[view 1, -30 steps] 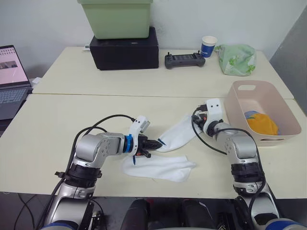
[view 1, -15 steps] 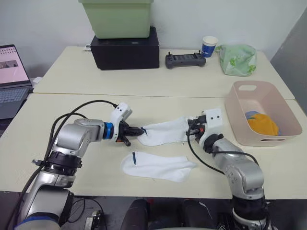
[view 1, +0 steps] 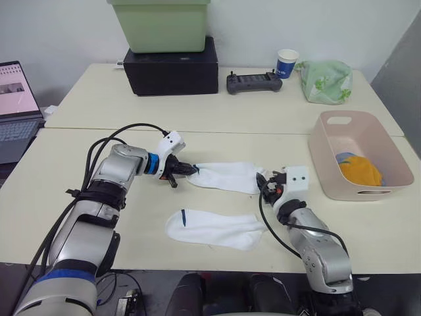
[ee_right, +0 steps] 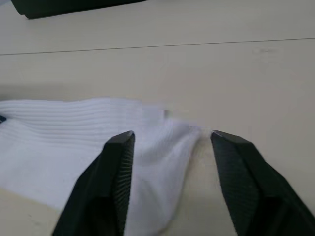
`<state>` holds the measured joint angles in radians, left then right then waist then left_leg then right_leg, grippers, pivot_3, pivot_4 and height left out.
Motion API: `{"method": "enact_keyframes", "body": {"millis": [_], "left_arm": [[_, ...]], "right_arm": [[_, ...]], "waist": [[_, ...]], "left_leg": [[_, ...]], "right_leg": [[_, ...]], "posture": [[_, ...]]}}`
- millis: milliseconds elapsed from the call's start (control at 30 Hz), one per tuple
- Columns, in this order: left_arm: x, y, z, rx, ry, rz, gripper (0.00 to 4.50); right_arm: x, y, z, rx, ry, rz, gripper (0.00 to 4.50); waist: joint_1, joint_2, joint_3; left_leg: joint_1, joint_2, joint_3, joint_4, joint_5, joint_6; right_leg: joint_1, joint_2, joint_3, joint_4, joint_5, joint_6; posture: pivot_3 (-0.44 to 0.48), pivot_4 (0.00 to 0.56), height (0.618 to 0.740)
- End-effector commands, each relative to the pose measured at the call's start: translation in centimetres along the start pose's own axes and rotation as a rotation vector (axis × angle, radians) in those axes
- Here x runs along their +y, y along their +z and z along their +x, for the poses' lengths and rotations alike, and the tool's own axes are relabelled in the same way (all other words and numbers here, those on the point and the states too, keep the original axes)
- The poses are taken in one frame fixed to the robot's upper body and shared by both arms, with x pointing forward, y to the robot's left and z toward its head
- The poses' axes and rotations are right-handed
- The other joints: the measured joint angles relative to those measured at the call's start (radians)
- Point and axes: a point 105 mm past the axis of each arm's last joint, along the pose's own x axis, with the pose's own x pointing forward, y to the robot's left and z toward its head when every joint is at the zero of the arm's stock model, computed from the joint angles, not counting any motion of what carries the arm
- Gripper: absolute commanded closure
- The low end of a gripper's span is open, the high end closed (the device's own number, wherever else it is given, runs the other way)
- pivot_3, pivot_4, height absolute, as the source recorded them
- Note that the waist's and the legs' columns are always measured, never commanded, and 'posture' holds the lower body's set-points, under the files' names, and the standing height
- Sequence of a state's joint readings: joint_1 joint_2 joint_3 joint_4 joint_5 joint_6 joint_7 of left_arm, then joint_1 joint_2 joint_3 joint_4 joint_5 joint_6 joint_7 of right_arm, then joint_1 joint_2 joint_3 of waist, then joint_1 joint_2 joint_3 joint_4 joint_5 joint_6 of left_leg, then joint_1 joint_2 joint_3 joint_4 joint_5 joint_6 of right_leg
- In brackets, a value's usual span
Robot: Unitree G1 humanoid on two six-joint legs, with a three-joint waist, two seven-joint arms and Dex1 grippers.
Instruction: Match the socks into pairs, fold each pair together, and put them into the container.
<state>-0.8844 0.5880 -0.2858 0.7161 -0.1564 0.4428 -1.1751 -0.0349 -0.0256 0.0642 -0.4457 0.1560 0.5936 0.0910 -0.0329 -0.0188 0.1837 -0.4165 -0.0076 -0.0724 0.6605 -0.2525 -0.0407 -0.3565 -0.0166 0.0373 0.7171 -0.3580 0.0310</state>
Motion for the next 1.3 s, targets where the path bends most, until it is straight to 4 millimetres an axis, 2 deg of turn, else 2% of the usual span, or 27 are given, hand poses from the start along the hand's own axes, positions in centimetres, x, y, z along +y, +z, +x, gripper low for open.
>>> {"method": "enact_keyframes", "body": {"millis": [33, 100, 133, 233, 367, 467, 633, 700, 933, 1033, 1100, 1200, 1300], "left_arm": [[0.4, 0.4, -0.4, -0.023, 0.017, 0.012, 4.50], [0.4, 0.3, -0.8, -0.019, 0.014, 0.026, 4.50], [0.3, 0.1, -0.9, -0.005, 0.006, 0.033, 4.50], [0.7, -0.3, -1.9, 0.014, 0.042, 0.095, 3.90], [1.5, 0.3, -4.0, -0.038, 0.096, 0.043, 2.63], [0.8, -0.1, -5.1, -0.066, 0.068, -0.045, 1.67], [-0.8, -0.9, -4.7, -0.131, 0.057, -0.265, 0.05], [-1.7, -1.2, -4.1, -0.128, 0.044, -0.304, 0.02], [-1.4, -1.9, -1.4, -0.159, 0.159, -0.357, 0.02], [-1.7, -2.1, -0.7, -0.150, 0.162, -0.355, 0.61], [-1.8, -2.2, -0.4, -0.148, 0.158, -0.352, 1.26], [-2.0, -2.1, -0.3, -0.149, 0.150, -0.342, 2.22], [-2.1, -2.1, -0.2, -0.154, 0.150, -0.339, 3.17]], "right_arm": [[-0.2, 2.4, -1.0, -0.087, 0.037, -0.032, 0.55], [-0.1, 2.5, -1.4, -0.074, 0.068, -0.069, 0.02], [-0.1, 2.6, -1.5, -0.071, 0.080, -0.083, 0.02], [0.3, 2.9, -2.0, -0.061, 0.116, -0.130, 0.00], [0.7, 3.5, -2.9, -0.055, 0.166, -0.175, 0.00], [0.7, 3.4, -3.5, -0.033, 0.190, -0.211, 0.00], [0.5, 2.8, -3.0, 0.030, 0.199, -0.256, 0.00], [0.3, 2.4, -2.5, 0.055, 0.189, -0.249, 0.00], [-0.7, 2.1, -0.2, 0.072, 0.134, -0.171, 0.00], [-1.7, 1.7, 1.6, 0.094, 0.086, -0.133, 0.00], [-2.0, 1.4, 2.6, 0.115, 0.076, -0.111, 0.00], [-2.4, 0.7, 3.1, 0.164, 0.077, -0.090, 0.59], [-2.3, 0.7, 3.2, 0.165, 0.095, -0.095, 1.62]], "waist": [[0.000, 0.000, 0.000], [0.000, 0.000, 0.000], [-0.001, 0.000, 0.000], [-0.005, 0.000, 0.000], [-0.012, 0.000, 0.000], [-0.017, 0.000, 0.000], [-0.017, 0.000, 0.000], [-0.016, 0.000, 0.000], [0.002, 0.000, 0.000], [0.002, 0.000, -0.001], [0.003, 0.000, -0.001], [0.003, 0.000, -0.001], [0.003, 0.000, -0.001]], "left_leg": [[0.000, 0.000, 0.000, 0.000, 0.000, 0.000], [0.000, 0.000, 0.000, 0.000, 0.000, 0.000], [0.000, 0.000, 0.000, 0.000, 0.000, 0.000], [0.000, 0.000, 0.000, 0.000, 0.000, 0.000], [0.000, 0.001, -0.001, 0.000, 0.000, 0.000], [0.000, 0.001, -0.001, 0.000, 0.000, 0.000], [0.000, 0.001, -0.001, 0.001, 0.000, 0.000], [0.000, 0.000, -0.002, 0.001, 0.000, 0.000], [0.001, 0.000, -0.002, 0.002, 0.000, 0.000], [0.002, -0.001, -0.001, 0.002, 0.000, 0.000], [0.002, -0.001, -0.001, 0.002, 0.000, 0.000], [0.002, -0.001, -0.001, 0.001, 0.000, 0.000], [0.001, -0.001, -0.001, 0.001, 0.000, 0.000]], "right_leg": [[0.000, 0.000, 0.000, 0.000, 0.000, 0.000], [0.000, 0.000, 0.000, 0.000, 0.000, 0.000], [0.000, 0.000, 0.000, 0.000, 0.000, 0.000], [0.000, 0.000, 0.000, 0.000, 0.000, 0.000], [0.000, 0.001, 0.000, 0.001, 0.000, 0.000], [0.000, 0.001, 0.000, 0.000, 0.000, 0.000], [0.001, 0.000, -0.001, 0.000, 0.000, 0.000], [0.001, 0.000, -0.001, 0.000, 0.000, 0.000], [0.003, -0.001, -0.002, 0.000, 0.000, 0.000], [0.003, -0.001, -0.001, 0.000, 0.000, 0.000], [0.003, -0.001, -0.002, 0.000, 0.000, 0.000], [0.003, -0.001, -0.002, 0.000, 0.000, 0.000], [0.003, -0.001, -0.001, -0.001, 0.000, 0.000]], "posture": [[0.000, 0.150, 0.720], [0.000, 0.150, 0.720], [0.000, 0.150, 0.720], [0.000, 0.150, 0.720], [0.000, 0.150, 0.720], [0.000, 0.150, 0.720], [0.000, 0.150, 0.720], [0.000, 0.150, 0.720], [0.000, 0.150, 0.720], [0.000, 0.150, 0.720], [0.000, 0.150, 0.720], [0.000, 0.150, 0.720], [0.000, 0.150, 0.720]]}}
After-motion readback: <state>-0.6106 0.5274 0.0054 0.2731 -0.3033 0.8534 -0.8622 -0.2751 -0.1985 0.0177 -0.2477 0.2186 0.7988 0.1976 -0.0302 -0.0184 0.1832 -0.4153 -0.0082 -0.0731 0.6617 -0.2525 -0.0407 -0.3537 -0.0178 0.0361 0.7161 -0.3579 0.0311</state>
